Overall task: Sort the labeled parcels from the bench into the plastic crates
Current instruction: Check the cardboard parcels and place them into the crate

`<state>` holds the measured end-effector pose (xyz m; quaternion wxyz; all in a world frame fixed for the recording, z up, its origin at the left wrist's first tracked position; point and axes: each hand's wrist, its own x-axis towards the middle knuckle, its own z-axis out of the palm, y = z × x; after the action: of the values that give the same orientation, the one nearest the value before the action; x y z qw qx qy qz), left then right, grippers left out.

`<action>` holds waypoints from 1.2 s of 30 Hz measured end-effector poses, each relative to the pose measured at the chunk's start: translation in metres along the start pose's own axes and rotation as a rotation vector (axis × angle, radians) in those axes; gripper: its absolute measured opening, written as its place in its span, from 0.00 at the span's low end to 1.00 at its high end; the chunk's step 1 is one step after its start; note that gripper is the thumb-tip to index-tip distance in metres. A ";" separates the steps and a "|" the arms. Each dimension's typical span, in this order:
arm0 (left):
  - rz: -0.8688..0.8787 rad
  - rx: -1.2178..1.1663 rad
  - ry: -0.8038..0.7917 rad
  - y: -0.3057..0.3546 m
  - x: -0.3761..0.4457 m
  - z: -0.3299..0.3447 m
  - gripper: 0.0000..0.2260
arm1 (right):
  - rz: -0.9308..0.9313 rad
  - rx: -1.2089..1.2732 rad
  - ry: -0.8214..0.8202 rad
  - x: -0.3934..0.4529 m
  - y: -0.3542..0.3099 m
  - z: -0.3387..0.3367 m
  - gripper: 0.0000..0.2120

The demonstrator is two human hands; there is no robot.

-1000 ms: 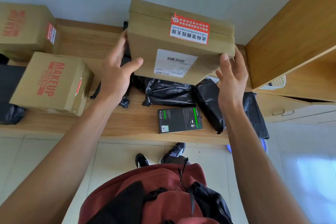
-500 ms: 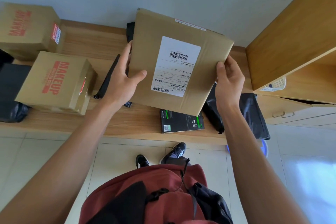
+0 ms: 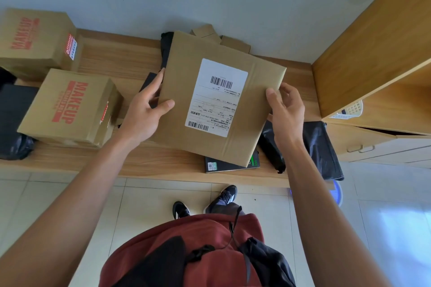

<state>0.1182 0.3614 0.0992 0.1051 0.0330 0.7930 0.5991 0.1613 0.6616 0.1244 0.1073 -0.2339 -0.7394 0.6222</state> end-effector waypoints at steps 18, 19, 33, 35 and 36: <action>0.046 0.090 0.101 0.032 0.022 0.005 0.27 | 0.036 0.150 0.011 0.010 0.017 -0.019 0.18; 0.050 0.092 0.176 0.034 0.021 0.005 0.27 | 0.072 0.198 0.034 0.010 0.018 -0.017 0.17; -0.063 -0.170 0.404 0.023 -0.009 0.072 0.35 | 0.387 0.584 0.070 0.012 0.023 0.028 0.20; -0.097 -0.164 0.410 0.025 -0.006 0.059 0.31 | 0.350 0.456 0.005 0.018 0.022 0.020 0.16; -0.108 -0.162 0.407 0.024 -0.003 0.050 0.30 | 0.318 0.374 -0.028 0.023 0.023 0.016 0.14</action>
<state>0.1295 0.4152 0.1096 -0.0229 -0.1395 0.7478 0.6487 0.1390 0.6613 0.0958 0.0393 -0.3147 -0.5668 0.7604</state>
